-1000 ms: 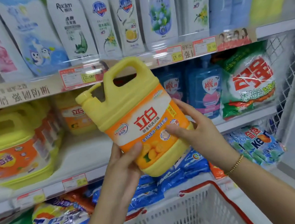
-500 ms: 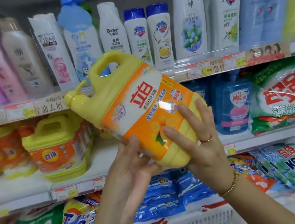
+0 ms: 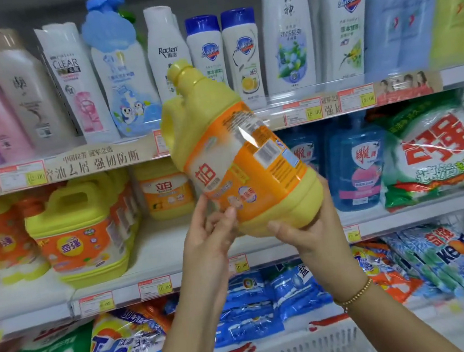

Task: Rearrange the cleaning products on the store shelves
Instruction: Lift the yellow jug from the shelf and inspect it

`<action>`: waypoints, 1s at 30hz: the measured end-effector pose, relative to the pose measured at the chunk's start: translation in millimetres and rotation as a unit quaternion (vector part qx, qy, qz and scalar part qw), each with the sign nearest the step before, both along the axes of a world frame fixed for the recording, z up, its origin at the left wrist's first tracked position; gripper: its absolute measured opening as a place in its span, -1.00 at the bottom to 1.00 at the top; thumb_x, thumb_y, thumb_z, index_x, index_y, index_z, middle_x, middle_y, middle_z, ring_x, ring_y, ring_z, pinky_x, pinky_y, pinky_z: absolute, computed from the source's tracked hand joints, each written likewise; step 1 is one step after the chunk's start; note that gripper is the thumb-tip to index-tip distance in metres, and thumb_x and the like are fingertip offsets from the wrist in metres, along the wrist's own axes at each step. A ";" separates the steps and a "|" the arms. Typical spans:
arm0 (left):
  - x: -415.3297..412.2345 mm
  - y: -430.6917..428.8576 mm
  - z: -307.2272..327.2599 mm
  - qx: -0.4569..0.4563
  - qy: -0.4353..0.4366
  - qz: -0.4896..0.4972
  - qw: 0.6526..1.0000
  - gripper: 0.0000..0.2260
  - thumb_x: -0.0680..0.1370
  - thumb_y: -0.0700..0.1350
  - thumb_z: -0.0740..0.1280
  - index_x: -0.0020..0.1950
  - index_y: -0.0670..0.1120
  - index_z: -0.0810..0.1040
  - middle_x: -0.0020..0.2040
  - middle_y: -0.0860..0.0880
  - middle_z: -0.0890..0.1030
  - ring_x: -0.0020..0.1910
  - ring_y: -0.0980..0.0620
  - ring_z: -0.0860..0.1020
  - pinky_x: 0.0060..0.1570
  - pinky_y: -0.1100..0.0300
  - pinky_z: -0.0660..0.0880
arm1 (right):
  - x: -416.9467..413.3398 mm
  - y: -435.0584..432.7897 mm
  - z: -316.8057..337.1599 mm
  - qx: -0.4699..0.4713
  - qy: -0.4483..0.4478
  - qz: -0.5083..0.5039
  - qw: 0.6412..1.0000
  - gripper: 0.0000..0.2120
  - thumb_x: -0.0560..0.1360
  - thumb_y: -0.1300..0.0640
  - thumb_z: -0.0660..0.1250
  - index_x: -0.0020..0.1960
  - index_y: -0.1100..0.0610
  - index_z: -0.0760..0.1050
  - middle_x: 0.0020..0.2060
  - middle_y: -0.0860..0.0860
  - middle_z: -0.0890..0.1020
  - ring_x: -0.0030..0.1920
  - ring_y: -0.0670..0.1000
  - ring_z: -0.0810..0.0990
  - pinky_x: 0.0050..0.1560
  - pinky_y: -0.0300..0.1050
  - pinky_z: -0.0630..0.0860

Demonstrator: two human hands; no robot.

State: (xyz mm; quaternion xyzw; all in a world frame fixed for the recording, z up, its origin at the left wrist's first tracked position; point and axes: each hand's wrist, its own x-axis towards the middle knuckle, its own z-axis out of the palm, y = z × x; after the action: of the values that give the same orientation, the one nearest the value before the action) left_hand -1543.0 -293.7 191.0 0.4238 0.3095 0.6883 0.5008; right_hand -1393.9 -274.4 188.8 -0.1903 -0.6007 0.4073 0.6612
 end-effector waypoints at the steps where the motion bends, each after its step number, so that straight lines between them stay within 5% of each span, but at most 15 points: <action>1: -3.7 1.5 -0.3 0.003 0.000 0.019 1.000 -0.29 0.29 -0.02 0.48 0.42 0.02 0.35 -0.03 0.06 0.69 -0.02 0.12 0.65 -0.16 0.28 0.56 | 0.1 2.4 -0.4 -0.039 0.022 0.048 0.998 -0.16 0.15 0.06 0.59 0.35 -0.02 0.29 0.22 0.04 0.53 0.22 0.06 0.54 0.07 -0.09 0.57; 4: -19.7 1.3 1.5 0.007 -0.012 0.008 1.000 -0.11 0.00 0.15 0.66 0.27 -0.02 0.47 0.01 0.02 0.69 0.00 0.06 0.65 -0.14 0.21 0.59 | -2.1 5.6 -4.0 -0.134 0.081 0.230 0.961 -0.04 0.17 0.02 0.63 0.45 0.02 0.22 0.32 0.19 0.47 0.30 0.23 0.47 0.13 0.26 0.51; 9: -42.2 -13.3 5.9 0.036 -0.024 -0.009 0.999 -0.06 -0.15 0.07 0.70 0.16 -0.13 0.48 -0.14 -0.04 0.70 -0.14 0.01 0.68 -0.19 0.12 0.62 | -10.7 -5.8 0.4 -0.171 0.090 0.307 0.932 -0.07 0.19 0.00 0.62 0.45 0.00 0.24 0.34 0.18 0.45 0.32 0.23 0.45 0.15 0.33 0.48; 12: -38.4 -21.5 14.6 0.063 -0.041 0.026 0.997 -0.12 -0.04 0.08 0.69 0.23 -0.06 0.50 0.08 -0.07 0.67 0.07 -0.05 0.64 -0.06 0.07 0.61 | -9.8 -14.3 17.4 -0.064 0.016 0.127 0.990 -0.27 0.34 -0.06 0.50 0.42 -0.11 0.26 0.31 -0.09 0.47 0.27 -0.03 0.51 0.07 -0.02 0.58; 14: -31.0 -26.5 20.5 0.075 -0.055 0.060 0.994 -0.18 0.00 0.09 0.68 0.21 -0.02 0.52 0.12 -0.05 0.66 0.10 -0.02 0.64 -0.10 0.12 0.61 | -14.0 -22.1 21.1 0.075 -0.100 -0.077 0.989 -0.39 0.45 -0.07 0.39 0.43 -0.18 0.23 0.40 -0.19 0.29 0.39 -0.12 0.35 0.22 -0.06 0.51; 16: -24.5 -32.1 25.4 0.080 -0.063 0.085 0.991 -0.18 0.02 0.11 0.67 0.23 -0.01 0.51 0.13 -0.04 0.66 0.10 0.00 0.63 -0.13 0.16 0.60 | -20.8 -24.2 10.4 0.222 -0.256 -0.228 0.913 -0.35 0.44 -0.16 0.35 0.46 -0.17 0.18 0.52 -0.08 0.05 0.53 0.08 0.05 0.45 0.07 0.19; 19: -16.4 -38.7 27.4 0.087 -0.057 0.096 0.990 -0.15 0.07 0.13 0.64 0.31 0.00 0.46 0.19 -0.03 0.63 0.16 0.00 0.61 -0.10 0.14 0.60 | -27.1 -19.5 -4.8 0.316 -0.363 -0.316 0.818 -0.29 0.44 -0.20 0.30 0.49 -0.15 0.07 0.54 0.03 -0.03 0.52 0.27 -0.15 0.47 0.01 -0.10; 23: -7.4 -44.3 30.0 0.105 -0.045 0.052 0.992 -0.16 0.04 0.14 0.65 0.28 0.07 0.46 0.18 0.01 0.63 0.15 0.02 0.61 -0.11 0.16 0.60 | -21.6 -15.3 -2.4 0.362 -0.311 -0.368 0.798 -0.38 0.52 -0.02 0.33 0.46 -0.10 0.09 0.49 0.11 0.08 0.49 0.39 -0.08 0.49 0.24 0.02; 26: -7.1 -48.9 36.5 0.147 -0.001 -0.018 0.989 -0.17 0.13 0.24 0.59 0.34 0.10 0.41 0.28 0.01 0.57 0.24 -0.02 0.56 0.01 0.08 0.58 | -16.1 -13.7 -2.5 0.369 -0.260 -0.379 0.808 -0.24 0.45 0.02 0.46 0.47 -0.17 0.07 0.52 0.05 0.00 0.48 0.41 -0.05 0.45 0.31 0.11; 28: -7.6 -51.9 41.7 0.162 0.034 -0.061 0.984 -0.16 0.21 0.33 0.49 0.42 0.07 0.35 0.35 -0.01 0.51 0.30 -0.05 0.51 0.12 0.01 0.55 | -7.7 -14.8 3.3 0.355 -0.225 -0.353 0.836 -0.13 0.40 -0.04 0.49 0.50 -0.21 -0.01 0.51 0.12 0.04 0.50 0.35 -0.01 0.47 0.23 0.13; 30: -7.5 -51.3 45.2 0.152 0.046 -0.068 0.985 -0.33 0.26 0.34 0.44 0.29 0.08 0.51 0.29 -0.04 0.57 0.22 -0.06 0.57 0.08 0.05 0.57 | -0.8 -19.2 11.0 0.322 -0.165 -0.293 0.885 -0.08 0.33 -0.05 0.52 0.50 -0.23 0.02 0.47 0.16 0.15 0.49 0.24 0.13 0.46 0.05 0.22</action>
State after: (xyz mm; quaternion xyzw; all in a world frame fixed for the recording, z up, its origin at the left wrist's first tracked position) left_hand -1550.4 -345.0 236.2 0.5465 0.1947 0.6713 0.4613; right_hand -1394.7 -293.6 199.8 -0.1988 -0.7160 -0.0583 0.6666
